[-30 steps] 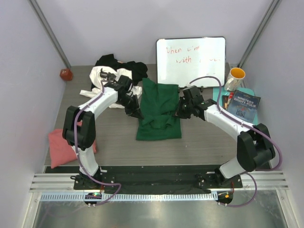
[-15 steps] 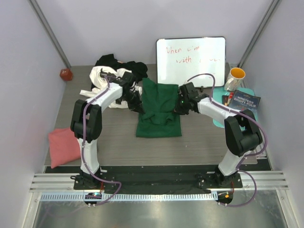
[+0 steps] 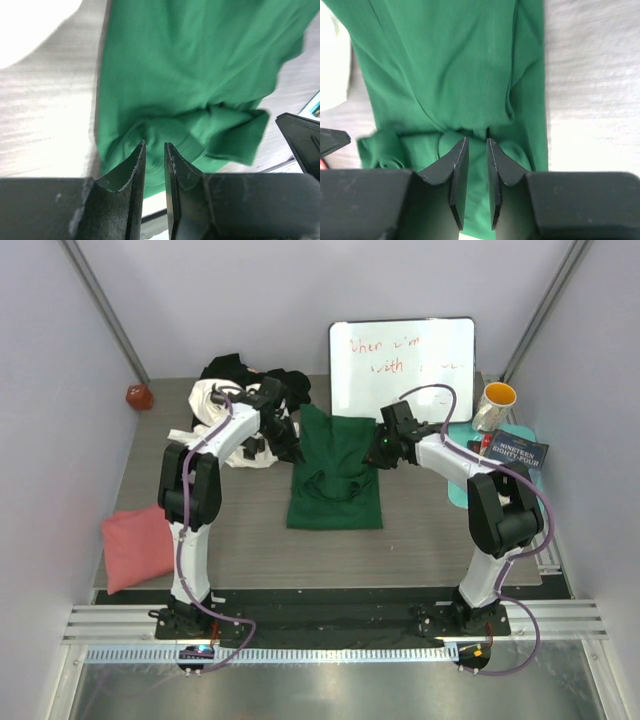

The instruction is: Fold and stack the t-shirts

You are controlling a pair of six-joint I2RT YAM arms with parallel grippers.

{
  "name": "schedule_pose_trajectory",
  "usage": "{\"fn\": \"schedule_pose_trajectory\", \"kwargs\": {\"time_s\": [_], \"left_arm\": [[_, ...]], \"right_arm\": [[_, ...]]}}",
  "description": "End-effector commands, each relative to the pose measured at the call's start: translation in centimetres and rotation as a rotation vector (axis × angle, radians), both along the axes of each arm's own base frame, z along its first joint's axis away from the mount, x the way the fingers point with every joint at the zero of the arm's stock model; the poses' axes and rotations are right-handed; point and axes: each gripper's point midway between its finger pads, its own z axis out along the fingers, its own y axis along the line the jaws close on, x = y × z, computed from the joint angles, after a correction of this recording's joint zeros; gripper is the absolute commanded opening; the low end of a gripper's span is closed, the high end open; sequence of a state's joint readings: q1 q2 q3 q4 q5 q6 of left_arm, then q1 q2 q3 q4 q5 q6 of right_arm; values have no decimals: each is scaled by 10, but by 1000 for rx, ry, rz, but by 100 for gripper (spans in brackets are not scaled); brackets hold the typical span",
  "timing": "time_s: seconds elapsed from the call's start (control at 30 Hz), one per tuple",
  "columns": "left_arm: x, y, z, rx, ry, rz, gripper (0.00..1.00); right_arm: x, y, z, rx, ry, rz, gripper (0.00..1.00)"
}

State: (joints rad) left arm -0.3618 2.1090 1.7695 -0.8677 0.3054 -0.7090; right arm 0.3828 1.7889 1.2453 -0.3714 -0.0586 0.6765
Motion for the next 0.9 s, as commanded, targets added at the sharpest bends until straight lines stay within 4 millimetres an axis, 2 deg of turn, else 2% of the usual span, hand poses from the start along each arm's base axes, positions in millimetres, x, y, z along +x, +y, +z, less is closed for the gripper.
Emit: {"fn": "schedule_pose_trajectory", "kwargs": {"time_s": [0.0, 0.13, 0.17, 0.23, 0.27, 0.3, 0.37, 0.4, 0.6, 0.87], "left_arm": [[19, 11, 8, 16, -18, 72, 22], [21, 21, 5, 41, 17, 91, 20], [19, 22, 11, 39, 12, 89, 20], [11, 24, 15, 34, 4, 67, 23], [8, 25, 32, 20, -38, 65, 29], [1, 24, 26, 5, -36, 56, 38], [1, 20, 36, -40, -93, 52, 47], [-8, 20, 37, -65, -87, 55, 48], [-12, 9, 32, -115, -38, 23, 49], [-7, 3, 23, -114, -28, 12, 50]], "right_arm": [[27, -5, 16, 64, -41, -64, 26], [29, -8, 14, 77, -30, -57, 22], [26, -9, 16, 77, -33, -42, 22], [17, -6, 24, 89, -41, -6, 30], [9, -8, 32, 97, -55, 0, 34], [4, -6, 39, 111, -70, 17, 41], [-9, -3, 48, 146, -83, 54, 45], [-13, -2, 48, 156, -79, 68, 47], [-27, 7, 40, 210, -30, 102, 49], [-26, 24, 23, 257, 12, 132, 52]]}}
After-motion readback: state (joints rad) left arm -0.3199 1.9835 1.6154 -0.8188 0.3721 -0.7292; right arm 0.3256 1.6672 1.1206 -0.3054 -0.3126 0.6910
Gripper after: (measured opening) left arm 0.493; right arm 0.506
